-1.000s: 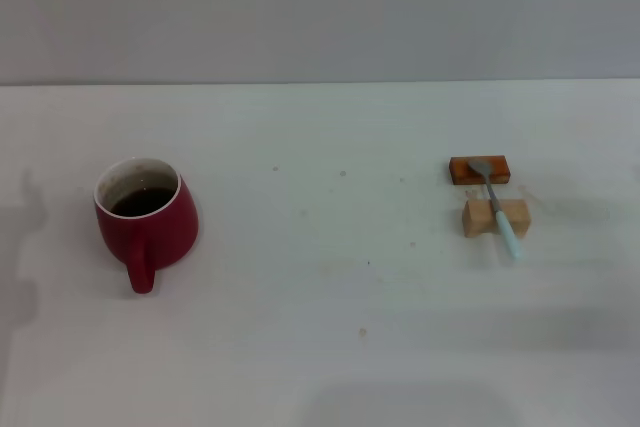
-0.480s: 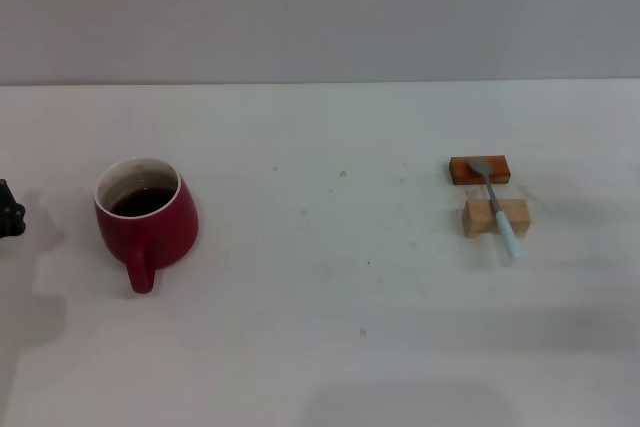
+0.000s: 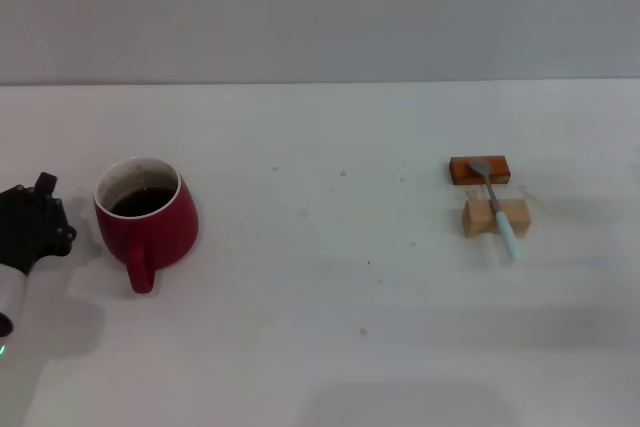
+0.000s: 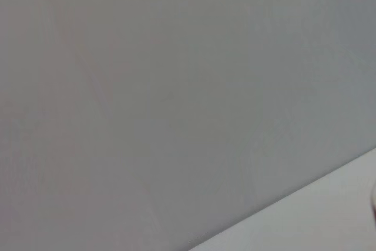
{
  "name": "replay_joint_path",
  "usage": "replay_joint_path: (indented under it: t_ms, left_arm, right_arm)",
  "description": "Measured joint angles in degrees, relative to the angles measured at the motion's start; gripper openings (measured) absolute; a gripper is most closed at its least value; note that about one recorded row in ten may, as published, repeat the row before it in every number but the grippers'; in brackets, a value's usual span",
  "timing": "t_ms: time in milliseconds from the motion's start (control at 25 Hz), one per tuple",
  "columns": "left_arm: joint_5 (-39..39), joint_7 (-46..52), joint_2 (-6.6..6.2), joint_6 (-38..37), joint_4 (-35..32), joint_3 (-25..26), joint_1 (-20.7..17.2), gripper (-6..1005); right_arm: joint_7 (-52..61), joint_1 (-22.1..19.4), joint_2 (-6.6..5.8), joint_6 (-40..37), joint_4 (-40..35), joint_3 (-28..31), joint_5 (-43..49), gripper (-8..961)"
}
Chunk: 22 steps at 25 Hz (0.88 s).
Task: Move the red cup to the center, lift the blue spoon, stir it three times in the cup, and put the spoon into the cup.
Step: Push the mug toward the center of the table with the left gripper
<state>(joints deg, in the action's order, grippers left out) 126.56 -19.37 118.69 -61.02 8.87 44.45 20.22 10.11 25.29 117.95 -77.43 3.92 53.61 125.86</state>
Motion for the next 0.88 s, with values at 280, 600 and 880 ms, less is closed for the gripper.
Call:
replay_joint_path:
  t_ms: [280, 600, 880]
  left_arm:
    - [0.0, -2.5, 0.00, 0.7, 1.5, -1.0, 0.8, 0]
    - [0.0, -3.8, 0.03, 2.3, 1.5, -3.0, 2.4, 1]
    - [0.0, -3.9, 0.05, 2.5, 2.8, -5.4, 2.8, 1]
  right_arm:
    - [0.0, 0.0, 0.00, 0.0, 0.0, 0.0, 0.0, 763]
    - [0.0, 0.0, 0.00, 0.0, 0.0, 0.0, 0.0, 763]
    - [0.0, 0.0, 0.00, 0.0, 0.0, 0.0, 0.0, 763]
